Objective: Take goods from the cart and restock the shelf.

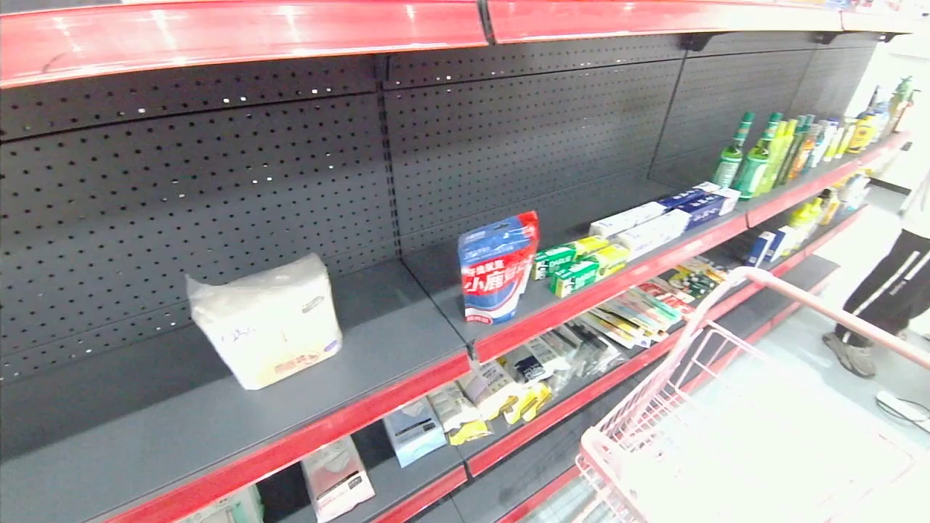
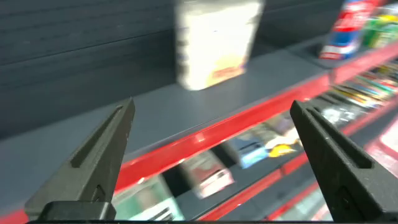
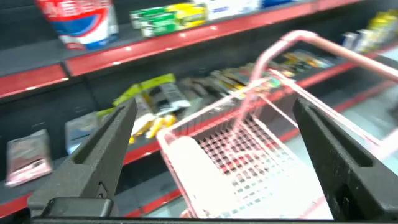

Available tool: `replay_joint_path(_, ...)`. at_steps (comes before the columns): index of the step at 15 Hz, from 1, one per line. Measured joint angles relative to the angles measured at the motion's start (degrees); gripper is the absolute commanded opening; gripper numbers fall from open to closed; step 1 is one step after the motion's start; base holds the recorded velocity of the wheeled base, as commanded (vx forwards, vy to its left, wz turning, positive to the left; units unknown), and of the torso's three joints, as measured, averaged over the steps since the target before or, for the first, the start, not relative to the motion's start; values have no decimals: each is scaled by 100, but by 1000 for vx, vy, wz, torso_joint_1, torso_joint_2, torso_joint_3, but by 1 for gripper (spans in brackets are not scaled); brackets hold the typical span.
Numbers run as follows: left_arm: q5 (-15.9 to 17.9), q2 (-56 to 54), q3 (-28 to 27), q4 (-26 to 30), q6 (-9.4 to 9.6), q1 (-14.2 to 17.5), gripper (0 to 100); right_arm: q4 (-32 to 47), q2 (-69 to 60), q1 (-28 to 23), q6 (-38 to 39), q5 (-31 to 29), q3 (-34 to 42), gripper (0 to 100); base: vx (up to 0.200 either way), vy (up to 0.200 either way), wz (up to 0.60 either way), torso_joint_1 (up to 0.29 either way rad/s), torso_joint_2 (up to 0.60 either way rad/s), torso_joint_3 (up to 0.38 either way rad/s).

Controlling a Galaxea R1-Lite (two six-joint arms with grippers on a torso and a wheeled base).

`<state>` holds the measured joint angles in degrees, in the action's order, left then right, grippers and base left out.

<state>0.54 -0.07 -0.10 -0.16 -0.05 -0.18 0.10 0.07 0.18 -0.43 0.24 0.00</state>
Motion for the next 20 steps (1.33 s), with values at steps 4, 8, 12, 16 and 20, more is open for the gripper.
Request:
replay_joint_path(4,0,0,0,0,-2,0,100,0,0,-5,0,-2,0,100,0,0,-450,5,2,1)
replay_joint_path(8,6,0,0,0,16,0,100,0,0,-2,-15,-2,0,100,0,0,0,0,0,0)
replay_joint_path(12,4,0,0,0,5,0,100,0,0,-11,-41,-54,0,100,0,0,0,0,0,0)
replay_joint_path(16,6,0,0,0,-2,-2,100,-15,0,-18,-83,-119,-11,100,0,0,0,0,0,0)
replay_joint_path(20,12,0,0,0,18,0,100,-307,695,100,406,-27,-1036,100,0,0,0,0,0,0)
